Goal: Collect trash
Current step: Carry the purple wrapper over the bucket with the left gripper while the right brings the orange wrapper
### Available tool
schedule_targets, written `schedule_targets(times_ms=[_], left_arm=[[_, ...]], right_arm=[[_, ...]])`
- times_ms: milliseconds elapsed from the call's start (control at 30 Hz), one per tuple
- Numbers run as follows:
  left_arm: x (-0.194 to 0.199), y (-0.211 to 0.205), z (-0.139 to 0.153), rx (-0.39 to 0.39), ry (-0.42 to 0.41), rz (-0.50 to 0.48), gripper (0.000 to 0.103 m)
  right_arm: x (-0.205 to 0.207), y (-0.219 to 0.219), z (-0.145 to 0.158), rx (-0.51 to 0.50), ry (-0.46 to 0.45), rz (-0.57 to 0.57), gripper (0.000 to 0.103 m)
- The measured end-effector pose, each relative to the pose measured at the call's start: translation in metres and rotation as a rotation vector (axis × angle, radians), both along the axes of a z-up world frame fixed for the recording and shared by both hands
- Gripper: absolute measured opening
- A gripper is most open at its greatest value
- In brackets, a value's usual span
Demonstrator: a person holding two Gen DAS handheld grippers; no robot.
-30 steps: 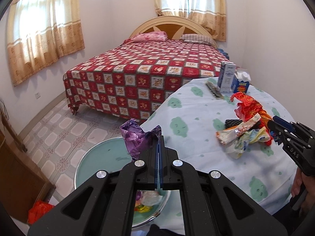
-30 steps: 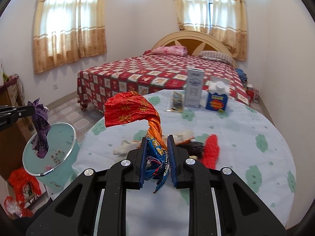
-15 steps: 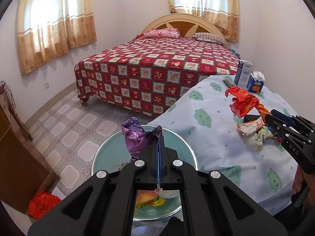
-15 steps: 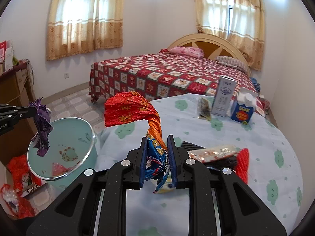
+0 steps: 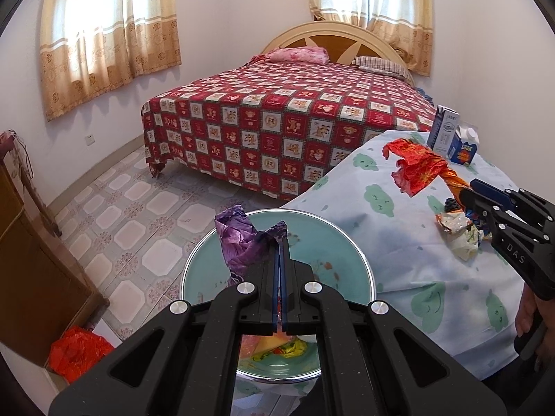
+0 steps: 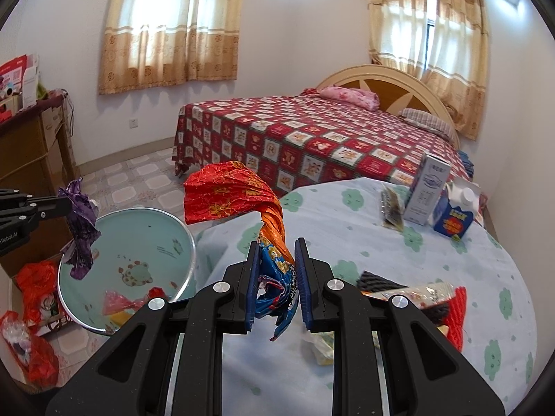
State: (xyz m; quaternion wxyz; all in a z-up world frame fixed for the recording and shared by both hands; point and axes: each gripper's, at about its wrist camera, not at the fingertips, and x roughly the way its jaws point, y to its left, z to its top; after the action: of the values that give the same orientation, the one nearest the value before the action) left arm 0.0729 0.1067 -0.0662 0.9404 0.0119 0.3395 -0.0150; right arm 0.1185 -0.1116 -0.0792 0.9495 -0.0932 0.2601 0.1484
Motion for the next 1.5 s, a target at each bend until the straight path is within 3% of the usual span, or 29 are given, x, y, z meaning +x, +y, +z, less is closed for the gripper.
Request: schedule_targets(times_ms=[933, 1500], left_arm=[[0.001, 0.017, 0.0, -0.025, -0.004, 0.018, 0.0], [0.001, 0.016, -0.001, -0.031, -0.003, 0.014, 0.0]], right_arm=[[0.007, 0.05, -0.006, -0.046, 0.015, 0.092, 0.021], [0.005, 0.056, -0.008, -0.057, 0.015, 0.11, 0.021]])
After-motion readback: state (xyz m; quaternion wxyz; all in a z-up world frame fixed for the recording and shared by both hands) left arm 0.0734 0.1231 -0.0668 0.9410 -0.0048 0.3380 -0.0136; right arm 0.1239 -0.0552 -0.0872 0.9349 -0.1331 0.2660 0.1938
